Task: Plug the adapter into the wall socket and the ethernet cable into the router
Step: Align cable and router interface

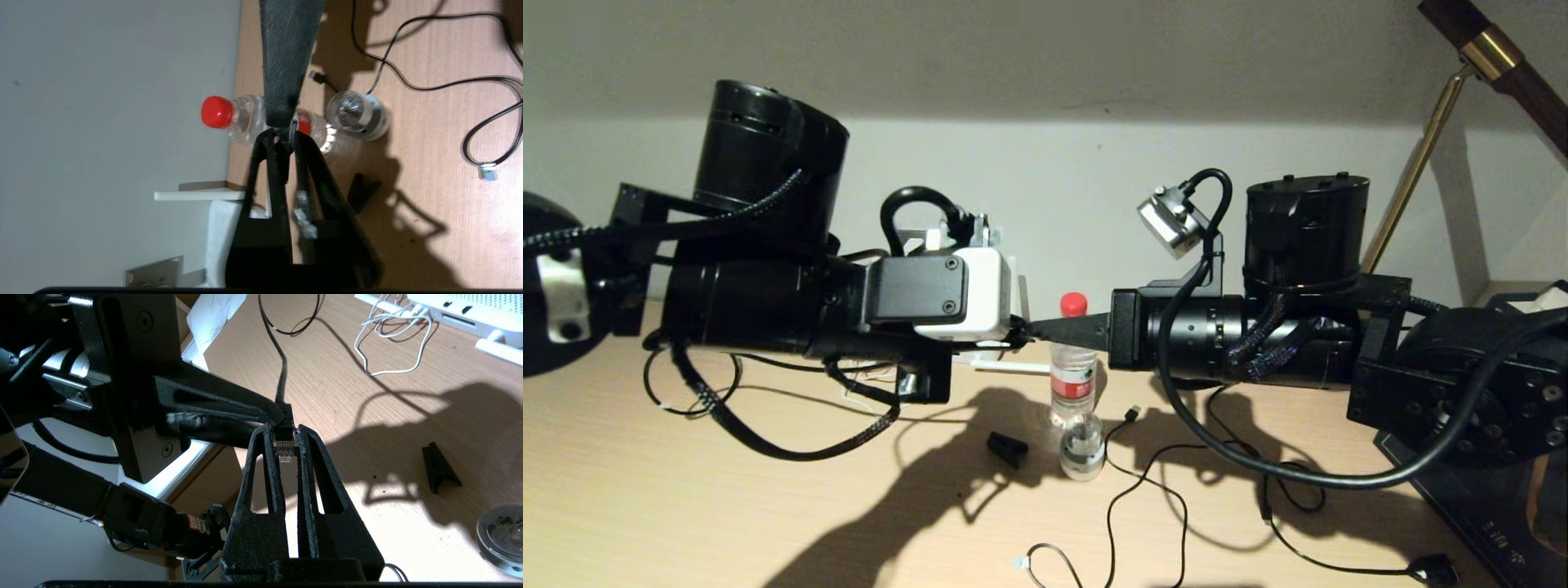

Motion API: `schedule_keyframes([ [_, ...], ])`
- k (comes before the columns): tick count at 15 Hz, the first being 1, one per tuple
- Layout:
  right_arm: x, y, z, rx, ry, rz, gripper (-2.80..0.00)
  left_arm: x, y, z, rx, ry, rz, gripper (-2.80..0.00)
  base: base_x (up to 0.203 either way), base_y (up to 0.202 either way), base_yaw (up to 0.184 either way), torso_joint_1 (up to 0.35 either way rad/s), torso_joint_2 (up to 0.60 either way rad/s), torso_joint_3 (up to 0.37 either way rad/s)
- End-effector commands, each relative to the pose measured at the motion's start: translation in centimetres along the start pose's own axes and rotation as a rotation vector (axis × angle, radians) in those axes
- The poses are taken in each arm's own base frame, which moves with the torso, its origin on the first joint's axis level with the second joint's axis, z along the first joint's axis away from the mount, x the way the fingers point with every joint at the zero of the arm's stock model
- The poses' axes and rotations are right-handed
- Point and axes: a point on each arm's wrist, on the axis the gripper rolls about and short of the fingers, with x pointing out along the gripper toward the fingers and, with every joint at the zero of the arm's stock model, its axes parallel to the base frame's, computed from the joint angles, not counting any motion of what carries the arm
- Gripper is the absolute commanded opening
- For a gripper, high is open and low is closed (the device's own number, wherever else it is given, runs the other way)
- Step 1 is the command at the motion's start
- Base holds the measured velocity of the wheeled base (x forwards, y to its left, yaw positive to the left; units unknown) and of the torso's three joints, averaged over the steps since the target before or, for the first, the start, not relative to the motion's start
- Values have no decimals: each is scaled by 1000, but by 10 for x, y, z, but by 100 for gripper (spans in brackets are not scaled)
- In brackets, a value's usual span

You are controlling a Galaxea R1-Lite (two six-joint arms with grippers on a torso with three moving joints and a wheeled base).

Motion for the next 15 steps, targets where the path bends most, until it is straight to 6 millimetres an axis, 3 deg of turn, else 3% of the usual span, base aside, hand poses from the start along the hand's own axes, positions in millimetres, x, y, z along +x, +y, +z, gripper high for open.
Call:
schedule_keyframes([
  [1, -1, 1, 0, 1, -4, -1, -280, 0, -3, -1, 1, 4, -9, 0, 0, 0, 0, 0, 0, 0],
  [7, -7, 5, 5, 41, -25, -2, -280, -3, 7, 1, 43, -67, 108, 0, 0, 0, 0, 0, 0, 0],
  [12, -30, 15, 31, 324, -76, -1, -280, -11, 0, -20, 99, -173, 243, 0, 0, 0, 0, 0, 0, 0],
  [15, -40, 14, 46, 504, -44, 38, -280, -9, 1, -21, 184, -306, 327, 0, 0, 0, 0, 0, 0, 0],
])
